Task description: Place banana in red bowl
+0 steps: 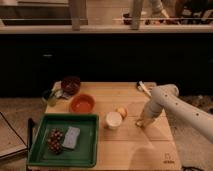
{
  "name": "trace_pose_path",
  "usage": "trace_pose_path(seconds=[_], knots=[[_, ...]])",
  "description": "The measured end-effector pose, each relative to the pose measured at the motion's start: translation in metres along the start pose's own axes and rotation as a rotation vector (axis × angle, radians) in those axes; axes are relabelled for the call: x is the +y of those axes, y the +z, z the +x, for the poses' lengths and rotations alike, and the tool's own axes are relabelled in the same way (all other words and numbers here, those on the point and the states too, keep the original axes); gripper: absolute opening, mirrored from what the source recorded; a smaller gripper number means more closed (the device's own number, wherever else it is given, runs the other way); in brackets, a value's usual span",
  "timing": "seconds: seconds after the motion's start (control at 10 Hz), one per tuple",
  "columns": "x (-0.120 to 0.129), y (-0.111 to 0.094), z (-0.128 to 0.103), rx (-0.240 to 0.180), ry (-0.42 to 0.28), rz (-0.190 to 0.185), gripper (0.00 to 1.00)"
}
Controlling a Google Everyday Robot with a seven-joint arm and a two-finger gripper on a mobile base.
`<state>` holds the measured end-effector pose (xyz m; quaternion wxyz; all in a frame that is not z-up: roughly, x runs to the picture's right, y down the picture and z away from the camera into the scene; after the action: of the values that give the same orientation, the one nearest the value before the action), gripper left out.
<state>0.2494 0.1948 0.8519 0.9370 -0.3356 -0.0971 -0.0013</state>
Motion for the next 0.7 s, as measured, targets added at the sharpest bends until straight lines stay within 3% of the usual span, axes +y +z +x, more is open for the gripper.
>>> trace_pose_path(seconds=[0.1, 0.3, 0.7], knots=[[0.0, -0.001, 0.001, -0.002, 0.0, 0.002, 0.16], [0.0, -0.002, 0.004, -0.003, 0.001, 0.005, 0.02], [-0.008, -0.011, 0.009, 0.003, 0.007, 0.024, 0.0]])
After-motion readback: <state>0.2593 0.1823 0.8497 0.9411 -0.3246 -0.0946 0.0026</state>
